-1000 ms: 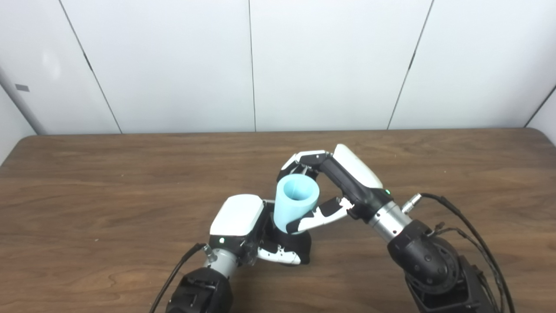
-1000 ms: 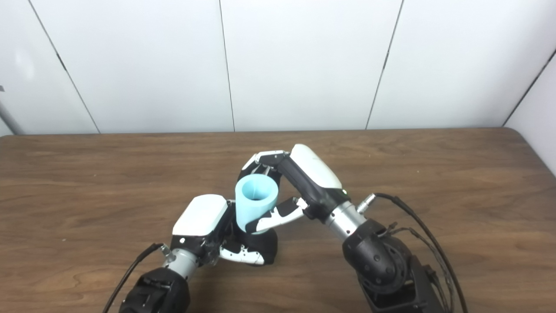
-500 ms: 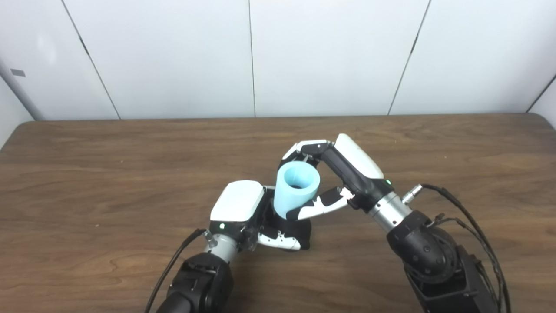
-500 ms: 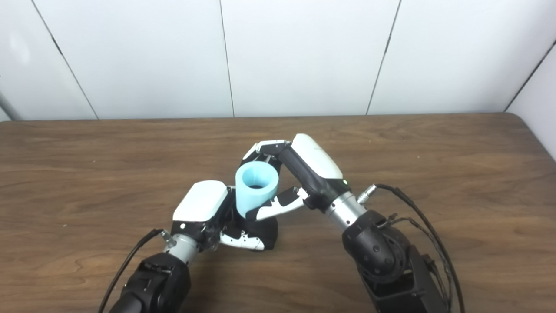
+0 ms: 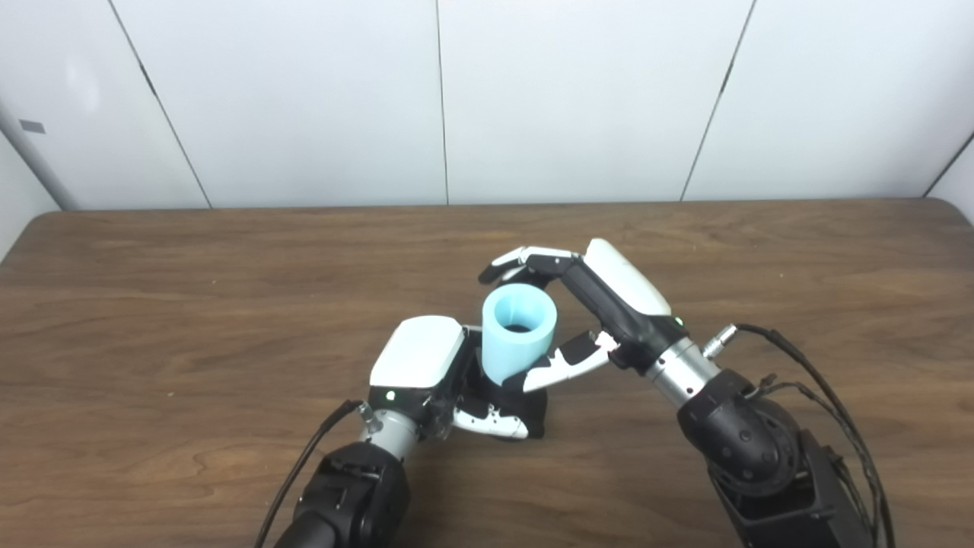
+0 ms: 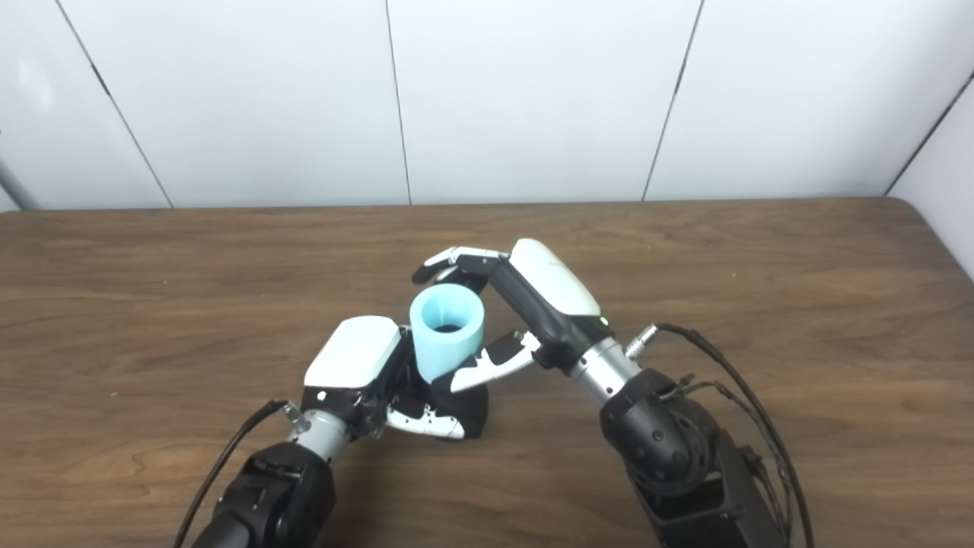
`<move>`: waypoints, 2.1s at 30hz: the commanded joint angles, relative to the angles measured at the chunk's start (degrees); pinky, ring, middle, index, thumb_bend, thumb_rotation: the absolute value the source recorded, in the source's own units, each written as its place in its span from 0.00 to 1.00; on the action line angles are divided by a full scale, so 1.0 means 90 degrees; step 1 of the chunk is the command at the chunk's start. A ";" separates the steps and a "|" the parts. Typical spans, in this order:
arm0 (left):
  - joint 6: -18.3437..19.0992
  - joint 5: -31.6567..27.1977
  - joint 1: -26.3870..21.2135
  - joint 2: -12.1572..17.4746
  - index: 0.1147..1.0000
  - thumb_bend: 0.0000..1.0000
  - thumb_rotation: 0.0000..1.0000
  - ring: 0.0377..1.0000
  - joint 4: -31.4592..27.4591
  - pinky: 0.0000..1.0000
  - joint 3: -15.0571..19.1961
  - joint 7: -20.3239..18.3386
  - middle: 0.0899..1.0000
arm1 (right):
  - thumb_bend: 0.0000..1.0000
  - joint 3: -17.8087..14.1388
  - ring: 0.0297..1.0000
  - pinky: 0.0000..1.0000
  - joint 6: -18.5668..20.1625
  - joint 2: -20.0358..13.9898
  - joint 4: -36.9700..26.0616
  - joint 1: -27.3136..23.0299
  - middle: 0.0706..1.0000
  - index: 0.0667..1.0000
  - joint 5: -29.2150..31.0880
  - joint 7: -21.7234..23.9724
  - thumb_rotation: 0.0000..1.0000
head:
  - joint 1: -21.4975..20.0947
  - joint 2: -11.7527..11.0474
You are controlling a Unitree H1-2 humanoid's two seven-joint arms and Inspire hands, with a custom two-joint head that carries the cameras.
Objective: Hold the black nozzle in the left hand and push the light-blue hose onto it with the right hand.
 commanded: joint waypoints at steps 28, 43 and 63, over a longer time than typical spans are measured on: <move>0.0076 0.0229 0.0105 0.0091 0.45 0.52 0.00 0.37 0.0068 0.31 -0.0083 -0.0534 0.34 | 0.77 -0.0666 0.95 0.81 0.0939 -0.0636 -0.1743 0.0285 0.95 0.95 0.0068 0.0639 0.77 | -0.0043 0.0037; 0.0058 0.0313 0.0098 0.0131 0.45 0.52 0.00 0.39 0.0033 0.33 -0.0067 -0.0659 0.35 | 0.70 -0.0285 1.00 0.99 0.0670 -0.0859 -0.2521 0.0428 0.99 0.94 -0.0904 0.1373 1.00 | -0.0044 0.0075; 0.0034 0.0472 0.0095 0.0043 0.47 0.52 0.00 0.41 0.0069 0.35 -0.0092 -0.0688 0.36 | 0.72 0.0175 1.00 0.99 -0.0428 -0.0477 -0.2477 0.0427 0.98 0.91 -0.2181 0.1836 1.00 | -0.0012 0.0101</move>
